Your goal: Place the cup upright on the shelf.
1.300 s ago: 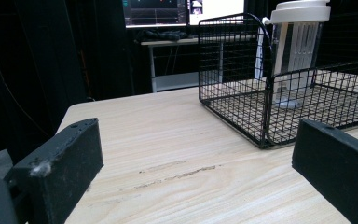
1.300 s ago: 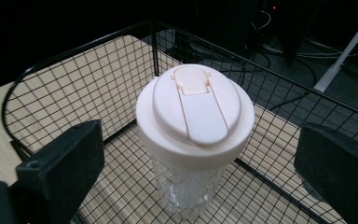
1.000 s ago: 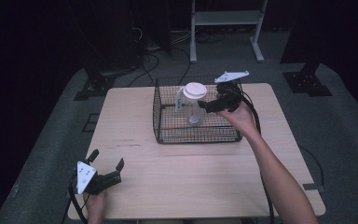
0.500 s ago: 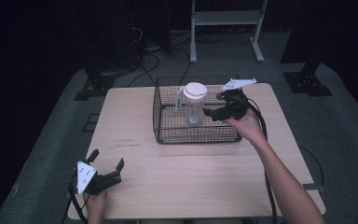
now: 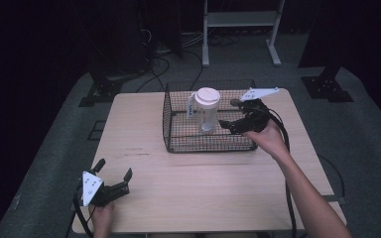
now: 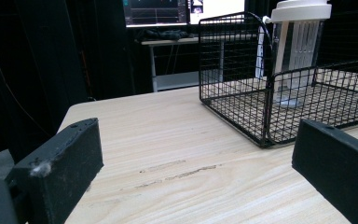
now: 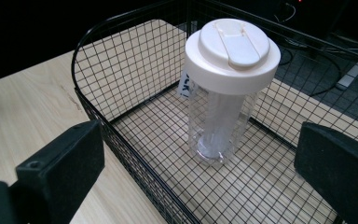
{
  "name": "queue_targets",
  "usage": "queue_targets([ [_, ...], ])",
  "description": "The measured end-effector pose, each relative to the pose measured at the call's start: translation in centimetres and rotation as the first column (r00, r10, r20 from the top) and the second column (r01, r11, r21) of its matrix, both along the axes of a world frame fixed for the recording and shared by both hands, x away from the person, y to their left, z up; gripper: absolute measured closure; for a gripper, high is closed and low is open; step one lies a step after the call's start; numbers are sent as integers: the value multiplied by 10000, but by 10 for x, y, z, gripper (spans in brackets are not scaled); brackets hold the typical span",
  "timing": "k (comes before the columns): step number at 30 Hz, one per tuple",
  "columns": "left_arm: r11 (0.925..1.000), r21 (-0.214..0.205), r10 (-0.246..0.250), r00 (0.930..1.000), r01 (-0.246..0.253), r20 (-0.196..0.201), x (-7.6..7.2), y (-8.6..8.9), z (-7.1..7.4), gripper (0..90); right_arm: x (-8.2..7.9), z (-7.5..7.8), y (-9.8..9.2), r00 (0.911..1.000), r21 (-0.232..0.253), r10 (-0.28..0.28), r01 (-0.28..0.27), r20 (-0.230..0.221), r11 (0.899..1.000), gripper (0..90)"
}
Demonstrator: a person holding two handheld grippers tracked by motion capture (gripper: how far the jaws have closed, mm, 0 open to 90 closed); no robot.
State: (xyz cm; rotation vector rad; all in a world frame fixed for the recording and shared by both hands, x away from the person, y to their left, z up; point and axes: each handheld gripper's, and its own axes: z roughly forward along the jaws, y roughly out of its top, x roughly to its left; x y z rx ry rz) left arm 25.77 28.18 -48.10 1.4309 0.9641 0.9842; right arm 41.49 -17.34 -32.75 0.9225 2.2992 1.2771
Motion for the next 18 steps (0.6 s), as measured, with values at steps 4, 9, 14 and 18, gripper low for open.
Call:
queue_targets([
  [4,10000,8,1,10000,-1,0,0,0,0,9,-5,-4,-2,10000,-41,39,-39,-15,10000,10],
  [9,10000,-13,-1,10000,1,1,0,0,0,9,-12,-7,-4,9999,-48,111,-111,-38,9999,10],
  [14,10000,7,2,10000,-2,1,0,0,0,9,-19,-11,-6,9998,-131,182,-182,-33,9997,10],
  [18,10000,3,4,10000,-4,2,0,0,0,9,-25,-15,-11,9999,-32,141,-142,-98,9999,10],
])
